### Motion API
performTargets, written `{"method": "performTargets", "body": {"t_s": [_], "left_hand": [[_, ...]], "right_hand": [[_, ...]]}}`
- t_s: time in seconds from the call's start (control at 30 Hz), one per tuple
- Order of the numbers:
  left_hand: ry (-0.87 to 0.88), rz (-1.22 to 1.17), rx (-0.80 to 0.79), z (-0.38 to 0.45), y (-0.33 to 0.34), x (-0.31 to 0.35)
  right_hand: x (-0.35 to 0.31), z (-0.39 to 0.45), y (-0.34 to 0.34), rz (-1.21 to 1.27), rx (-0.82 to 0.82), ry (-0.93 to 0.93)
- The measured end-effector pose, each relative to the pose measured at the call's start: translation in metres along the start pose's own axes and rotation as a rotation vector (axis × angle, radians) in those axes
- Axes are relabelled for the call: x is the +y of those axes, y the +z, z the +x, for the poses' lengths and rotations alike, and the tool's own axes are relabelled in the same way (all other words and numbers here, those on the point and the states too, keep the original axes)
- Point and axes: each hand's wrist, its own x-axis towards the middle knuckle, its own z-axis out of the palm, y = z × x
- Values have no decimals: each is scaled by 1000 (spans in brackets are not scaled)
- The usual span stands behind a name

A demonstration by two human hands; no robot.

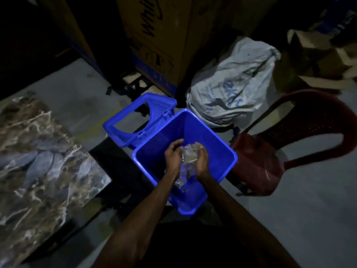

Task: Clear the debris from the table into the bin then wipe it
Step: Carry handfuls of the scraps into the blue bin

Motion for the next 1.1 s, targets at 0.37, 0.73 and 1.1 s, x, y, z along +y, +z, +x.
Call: {"method": "performTargets", "body": {"t_s": [0.37, 0.73, 1.1], "left_hand": [[69, 73, 443, -22, 24, -56], [63, 108, 587, -52, 17, -63], [26, -8, 614, -81, 5, -70]], "right_hand": [[-8, 82, -53, -339, -532, 63], [-6, 88, -59, -522, -647, -53], [8, 67, -56, -510, -593, 8]]}}
